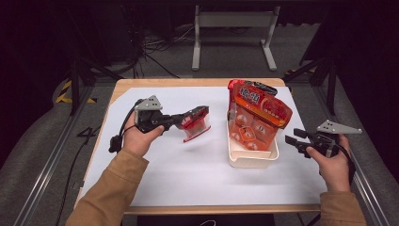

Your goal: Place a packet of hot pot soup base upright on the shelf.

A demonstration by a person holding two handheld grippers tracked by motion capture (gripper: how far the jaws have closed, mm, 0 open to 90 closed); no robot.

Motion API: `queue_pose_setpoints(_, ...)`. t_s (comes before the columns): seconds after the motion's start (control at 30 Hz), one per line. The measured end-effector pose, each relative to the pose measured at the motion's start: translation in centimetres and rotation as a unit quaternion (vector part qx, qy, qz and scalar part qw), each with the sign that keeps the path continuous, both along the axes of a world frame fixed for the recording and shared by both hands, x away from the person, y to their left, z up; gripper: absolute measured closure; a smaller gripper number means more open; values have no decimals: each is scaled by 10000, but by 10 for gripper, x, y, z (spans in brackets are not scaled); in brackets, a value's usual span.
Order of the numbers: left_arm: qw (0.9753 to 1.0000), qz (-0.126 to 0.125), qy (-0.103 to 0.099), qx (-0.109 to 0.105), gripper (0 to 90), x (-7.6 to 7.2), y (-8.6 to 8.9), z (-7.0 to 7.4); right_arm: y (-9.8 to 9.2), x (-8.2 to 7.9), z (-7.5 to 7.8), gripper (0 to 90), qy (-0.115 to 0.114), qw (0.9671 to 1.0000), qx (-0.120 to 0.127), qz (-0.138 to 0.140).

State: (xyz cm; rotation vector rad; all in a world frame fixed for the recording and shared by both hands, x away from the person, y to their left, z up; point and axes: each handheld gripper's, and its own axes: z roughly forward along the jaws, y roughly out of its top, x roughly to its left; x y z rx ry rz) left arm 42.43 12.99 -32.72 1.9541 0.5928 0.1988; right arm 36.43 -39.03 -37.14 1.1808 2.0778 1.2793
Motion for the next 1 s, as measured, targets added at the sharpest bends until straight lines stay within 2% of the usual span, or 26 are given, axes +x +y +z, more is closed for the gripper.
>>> queue_pose_setpoints(0.17,9997,-180,-135,108,900,-9,-2,14,-1,1,-2,459,37,10000,-16,-41)
queue_pose_setpoints(0.23,9995,-275,-143,86,900,-13,-4,19,-2,1,-3,459,49,10000,-20,-35)
queue_pose_setpoints(0.4,9981,-539,-243,152,900,-20,-10,31,-2,1,-4,456,80,10000,-35,-45)
queue_pose_setpoints(0.47,9974,-694,-188,100,900,-21,-13,35,-3,1,-4,456,79,10000,-39,-48)
queue_pose_setpoints(0.5,9974,-694,-188,100,900,-21,-13,35,-3,1,-4,456,79,10000,-39,-48)
queue_pose_setpoints(0.57,9964,-828,-186,71,900,-24,-16,39,-4,1,-4,456,85,9999,-33,-43)
queue_pose_setpoints(0.73,9938,-1080,-232,158,900,-29,-24,47,-4,2,-5,456,96,9999,-51,-29)
queue_pose_setpoints(1.0,9902,-1304,-425,244,900,-33,-37,59,-3,2,-5,456,107,9999,-63,-9)
